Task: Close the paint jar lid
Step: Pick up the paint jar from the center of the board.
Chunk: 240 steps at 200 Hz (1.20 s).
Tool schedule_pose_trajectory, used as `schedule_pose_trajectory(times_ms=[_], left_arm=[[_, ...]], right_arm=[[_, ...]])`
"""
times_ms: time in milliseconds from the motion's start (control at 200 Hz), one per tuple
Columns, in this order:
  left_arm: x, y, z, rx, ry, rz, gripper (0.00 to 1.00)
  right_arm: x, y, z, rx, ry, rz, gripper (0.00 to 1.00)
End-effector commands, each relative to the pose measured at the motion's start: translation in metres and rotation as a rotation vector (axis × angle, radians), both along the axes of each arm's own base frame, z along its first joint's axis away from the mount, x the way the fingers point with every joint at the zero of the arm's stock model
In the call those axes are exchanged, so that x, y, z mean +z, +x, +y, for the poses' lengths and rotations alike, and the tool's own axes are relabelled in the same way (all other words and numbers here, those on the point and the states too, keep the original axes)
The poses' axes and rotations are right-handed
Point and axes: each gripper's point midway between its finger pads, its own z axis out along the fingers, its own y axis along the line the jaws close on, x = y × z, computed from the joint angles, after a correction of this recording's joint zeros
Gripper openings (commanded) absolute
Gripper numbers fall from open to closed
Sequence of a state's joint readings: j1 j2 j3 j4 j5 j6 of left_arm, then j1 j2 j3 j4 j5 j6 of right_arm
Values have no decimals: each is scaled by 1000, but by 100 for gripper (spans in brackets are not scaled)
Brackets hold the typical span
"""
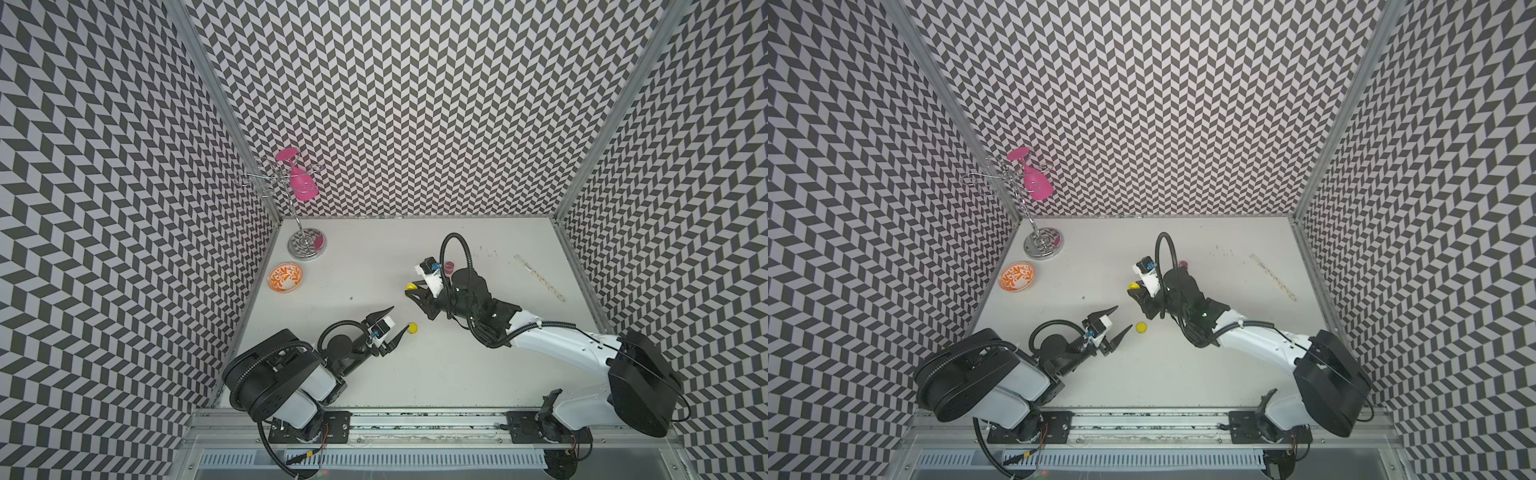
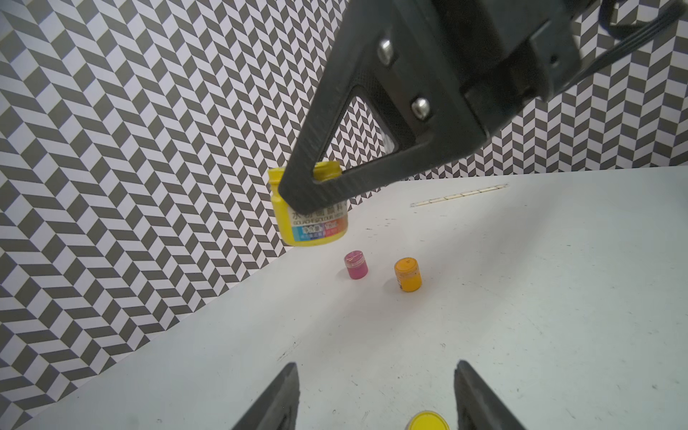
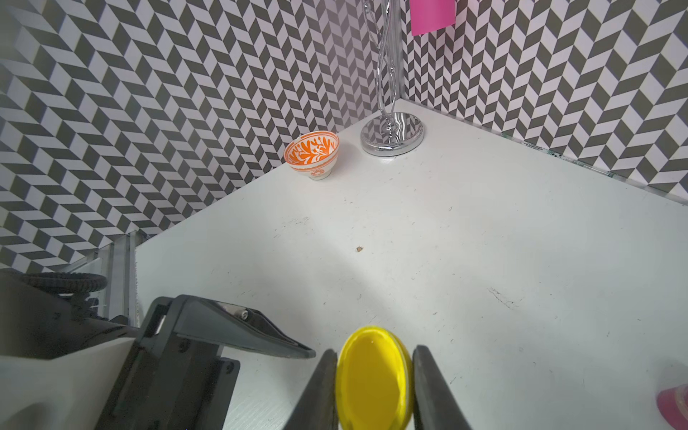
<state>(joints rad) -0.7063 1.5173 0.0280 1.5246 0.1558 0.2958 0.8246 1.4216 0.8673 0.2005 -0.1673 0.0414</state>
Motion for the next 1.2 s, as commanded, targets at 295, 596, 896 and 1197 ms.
schedule_pose_trajectory(times_ms=[295,596,896,1197], left_arm=[[83,-15,14,27,-231,-254,64],[93,-15,19,53,-267,-265,62],[107,-8,35,148,-314,-290,59],[110,-10,36,143,-319,-299,54]], right_arm=[[25,-18,18,60,88,-80,29],[25,-29,29,94,117,-66,29],[12,-34,43,115,96,-42,29],[9,-37,48,128,98,-35,29]])
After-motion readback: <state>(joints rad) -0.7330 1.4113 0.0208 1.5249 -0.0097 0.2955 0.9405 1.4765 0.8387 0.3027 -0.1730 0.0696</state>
